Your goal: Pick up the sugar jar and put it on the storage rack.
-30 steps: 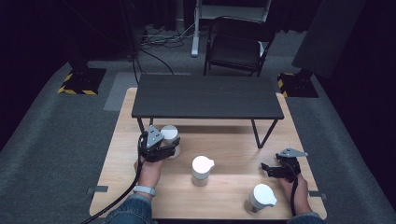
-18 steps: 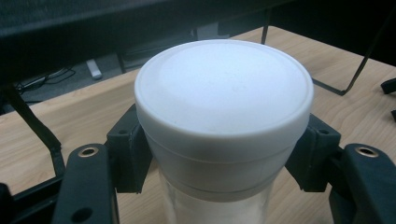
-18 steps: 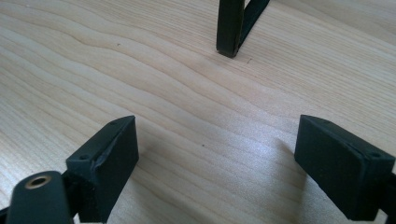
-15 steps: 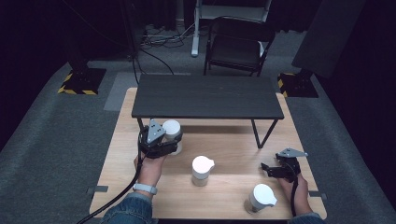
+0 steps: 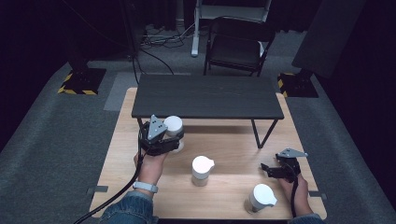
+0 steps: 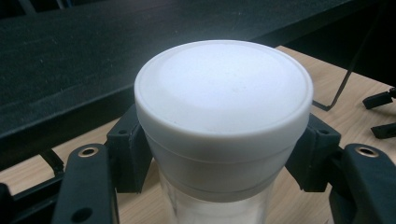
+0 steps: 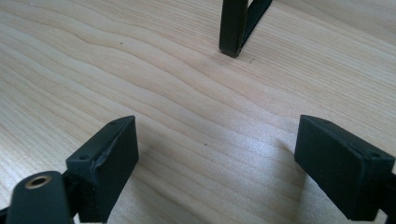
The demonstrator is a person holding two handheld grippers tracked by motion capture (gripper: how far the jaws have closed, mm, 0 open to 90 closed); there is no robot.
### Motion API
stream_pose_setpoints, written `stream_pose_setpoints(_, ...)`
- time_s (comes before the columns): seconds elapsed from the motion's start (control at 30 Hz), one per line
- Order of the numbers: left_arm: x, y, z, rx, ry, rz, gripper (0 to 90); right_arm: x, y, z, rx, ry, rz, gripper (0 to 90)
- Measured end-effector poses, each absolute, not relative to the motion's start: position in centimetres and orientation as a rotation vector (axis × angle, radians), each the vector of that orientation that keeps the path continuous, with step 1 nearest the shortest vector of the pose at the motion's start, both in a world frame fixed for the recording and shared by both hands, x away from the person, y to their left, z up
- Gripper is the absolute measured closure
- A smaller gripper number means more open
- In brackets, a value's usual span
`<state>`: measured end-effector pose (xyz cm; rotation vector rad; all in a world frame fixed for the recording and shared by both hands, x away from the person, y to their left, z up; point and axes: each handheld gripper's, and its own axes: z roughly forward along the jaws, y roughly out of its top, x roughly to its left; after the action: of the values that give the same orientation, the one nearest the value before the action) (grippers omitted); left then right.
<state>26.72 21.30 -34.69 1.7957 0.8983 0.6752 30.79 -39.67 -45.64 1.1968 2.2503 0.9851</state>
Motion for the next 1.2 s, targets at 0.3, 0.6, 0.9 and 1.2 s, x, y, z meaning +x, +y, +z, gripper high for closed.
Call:
stream_pose_setpoints(0.3,26.2,20.7,-33.1,1.785,0.878,0.689,33.9,30.7,-39.6,-45.6,1.193,2.249,0.983,13.4)
stream_pose_setpoints(0.6,26.2,20.9,-31.5,1.751,0.864,0.669,33.9,30.6,-39.6,-45.7,1.192,2.247,0.982,13.4)
stream_pose_setpoints(0.9,26.1,20.8,-30.1,1.746,0.836,0.679,33.9,30.6,-39.6,-45.7,1.194,2.247,0.982,13.4)
stream_pose_setpoints(1.2,26.3,20.6,-28.5,1.737,0.815,0.704,33.9,30.4,-39.6,-45.7,1.186,2.244,0.978,13.4)
